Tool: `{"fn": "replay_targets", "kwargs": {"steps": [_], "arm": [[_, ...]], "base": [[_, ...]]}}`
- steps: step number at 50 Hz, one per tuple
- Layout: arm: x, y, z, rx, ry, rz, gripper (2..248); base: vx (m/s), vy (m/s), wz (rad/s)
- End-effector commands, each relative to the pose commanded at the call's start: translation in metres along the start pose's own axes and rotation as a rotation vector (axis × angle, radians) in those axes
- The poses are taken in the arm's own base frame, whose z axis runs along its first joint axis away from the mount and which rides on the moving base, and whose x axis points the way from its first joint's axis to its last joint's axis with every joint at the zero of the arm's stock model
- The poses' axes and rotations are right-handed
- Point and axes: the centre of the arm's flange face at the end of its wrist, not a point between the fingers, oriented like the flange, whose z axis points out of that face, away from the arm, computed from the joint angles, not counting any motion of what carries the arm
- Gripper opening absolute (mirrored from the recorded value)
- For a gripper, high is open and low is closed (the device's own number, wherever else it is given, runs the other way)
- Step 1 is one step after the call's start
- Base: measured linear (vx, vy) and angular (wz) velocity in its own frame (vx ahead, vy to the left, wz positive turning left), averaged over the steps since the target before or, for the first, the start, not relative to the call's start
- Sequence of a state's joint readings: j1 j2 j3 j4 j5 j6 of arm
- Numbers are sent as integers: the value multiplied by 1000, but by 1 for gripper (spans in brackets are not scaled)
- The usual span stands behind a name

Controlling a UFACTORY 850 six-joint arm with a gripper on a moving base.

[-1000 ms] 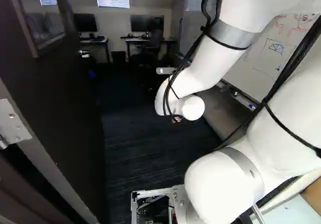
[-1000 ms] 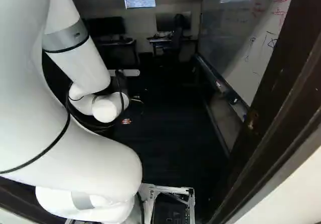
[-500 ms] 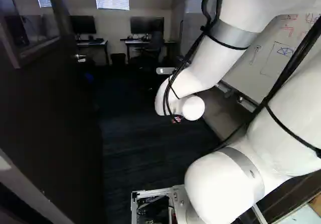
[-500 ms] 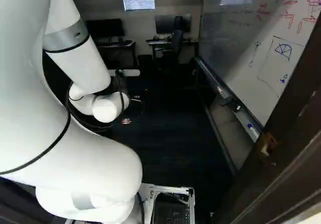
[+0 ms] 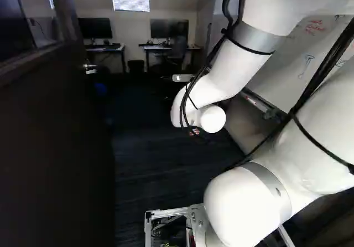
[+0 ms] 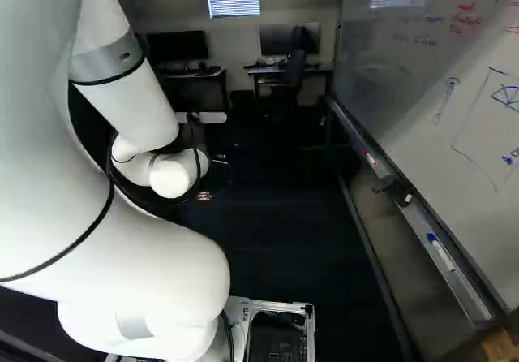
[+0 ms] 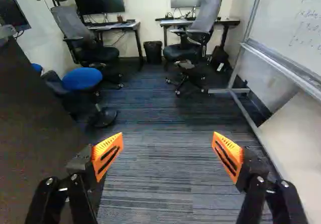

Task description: Open the door and move inside

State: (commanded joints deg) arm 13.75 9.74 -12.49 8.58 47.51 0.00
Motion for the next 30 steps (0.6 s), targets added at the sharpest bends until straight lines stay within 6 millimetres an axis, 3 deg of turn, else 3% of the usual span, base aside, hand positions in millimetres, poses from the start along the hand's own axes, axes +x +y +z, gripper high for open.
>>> {"fn": "replay_targets", "kwargs": {"steps": [17,30], "arm": [[0,0,0,0,0,0,247],[0,0,0,0,0,0,247]], "base": [[250,35,147],[265,9,24]]}}
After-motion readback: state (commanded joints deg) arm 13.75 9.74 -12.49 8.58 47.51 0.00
